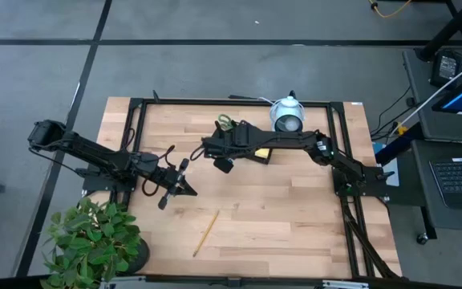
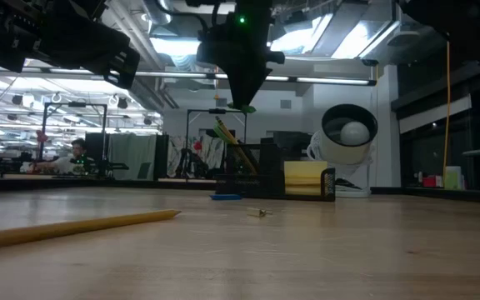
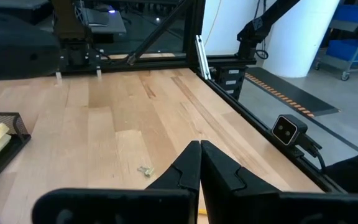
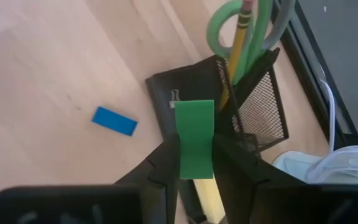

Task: Pick and place office supplies into organizer
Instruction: Put the green eraser into the black desk organizer

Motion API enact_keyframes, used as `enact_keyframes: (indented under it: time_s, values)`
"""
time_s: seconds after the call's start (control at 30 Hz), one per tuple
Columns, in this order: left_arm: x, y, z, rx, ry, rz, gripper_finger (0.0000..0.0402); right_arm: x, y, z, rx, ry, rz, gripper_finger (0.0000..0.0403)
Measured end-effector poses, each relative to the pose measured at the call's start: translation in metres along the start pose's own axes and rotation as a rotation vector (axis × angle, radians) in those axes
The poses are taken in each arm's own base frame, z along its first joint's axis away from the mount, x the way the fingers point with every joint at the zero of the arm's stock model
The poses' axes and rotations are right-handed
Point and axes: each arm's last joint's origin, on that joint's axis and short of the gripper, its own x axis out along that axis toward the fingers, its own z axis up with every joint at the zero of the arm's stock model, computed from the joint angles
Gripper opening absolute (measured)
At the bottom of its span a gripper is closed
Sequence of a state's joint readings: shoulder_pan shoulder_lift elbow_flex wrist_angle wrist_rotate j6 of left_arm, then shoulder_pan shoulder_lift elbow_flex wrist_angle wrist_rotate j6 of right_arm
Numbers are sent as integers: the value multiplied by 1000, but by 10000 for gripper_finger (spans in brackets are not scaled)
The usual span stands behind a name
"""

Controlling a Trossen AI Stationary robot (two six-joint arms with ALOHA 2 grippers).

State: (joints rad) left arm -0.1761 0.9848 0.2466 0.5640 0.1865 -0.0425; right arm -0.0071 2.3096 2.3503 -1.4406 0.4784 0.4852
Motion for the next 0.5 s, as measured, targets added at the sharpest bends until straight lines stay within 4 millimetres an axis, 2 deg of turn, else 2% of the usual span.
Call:
enact_keyframes:
  time_s: [0.2,0.5]
  values:
    - [0,0,0,2,1,0,2,13,-6,1,-10,32,-6,91]
    - [0,0,0,3,1,0,5,45,-5,-4,-33,79,-11,91]
